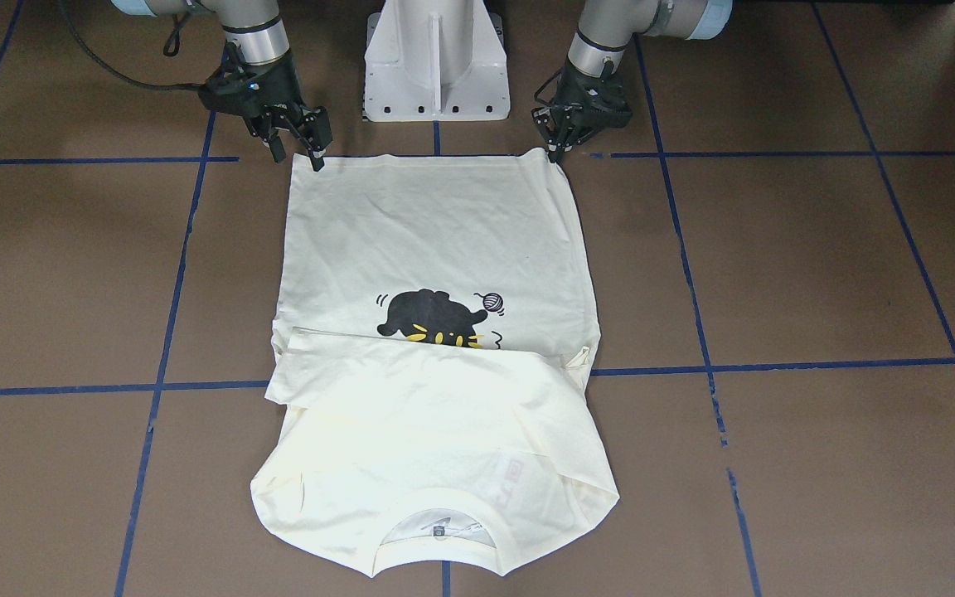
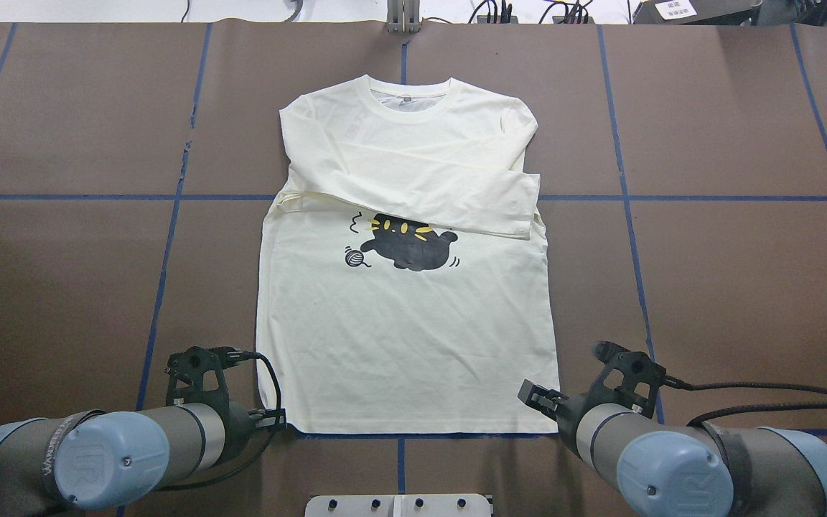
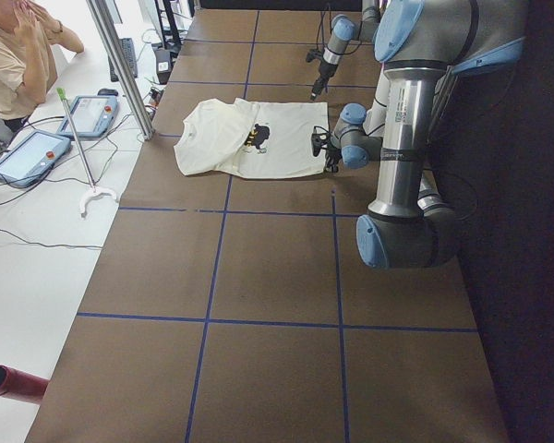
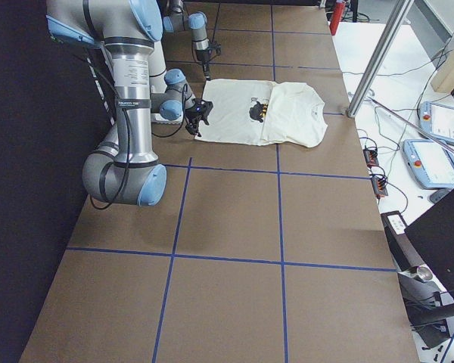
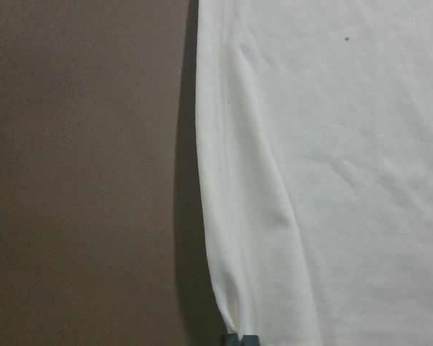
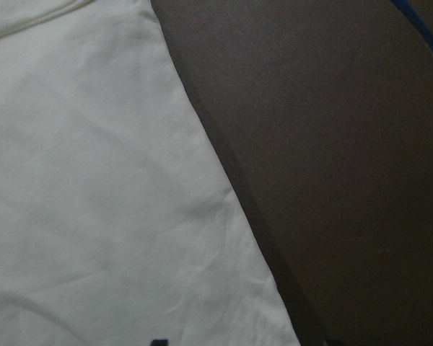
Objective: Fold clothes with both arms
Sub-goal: 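Grasp the hem corners with both grippers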
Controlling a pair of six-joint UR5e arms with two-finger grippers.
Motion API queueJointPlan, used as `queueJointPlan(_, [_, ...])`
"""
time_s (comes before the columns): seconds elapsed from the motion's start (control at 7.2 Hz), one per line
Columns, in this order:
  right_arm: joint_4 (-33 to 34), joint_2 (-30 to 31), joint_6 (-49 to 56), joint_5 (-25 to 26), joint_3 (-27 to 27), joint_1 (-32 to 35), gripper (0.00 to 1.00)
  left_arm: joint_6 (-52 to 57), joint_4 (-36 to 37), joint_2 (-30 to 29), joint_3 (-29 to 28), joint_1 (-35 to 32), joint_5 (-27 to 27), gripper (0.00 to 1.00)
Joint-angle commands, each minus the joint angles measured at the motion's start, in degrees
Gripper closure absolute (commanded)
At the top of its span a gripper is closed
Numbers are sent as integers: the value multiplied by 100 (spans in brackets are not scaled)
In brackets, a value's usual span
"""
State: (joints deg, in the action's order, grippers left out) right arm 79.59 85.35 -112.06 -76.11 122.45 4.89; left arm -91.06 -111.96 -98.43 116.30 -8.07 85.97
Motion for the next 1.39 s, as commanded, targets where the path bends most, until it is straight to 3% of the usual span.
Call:
queueJointPlan(0.0, [74,87,-53,166,-89,-216,22,-9,-10,-27,-2,-1,17,100])
queueJointPlan(0.42, [74,114,-70,351,-256,-357,34,-17,-19,-18,-2,7,8,100])
queueJointPlan(0.56, [74,96,-131,360,-257,-357,61,-35,-19,-18,-2,7,8,100])
queueJointPlan(0.69, [74,70,-184,360,-257,-357,97,-35,-19,-18,-2,7,8,100])
queueJointPlan(1.25, [74,79,-176,430,-257,-366,100,-44,-28,-18,-2,7,-1,100])
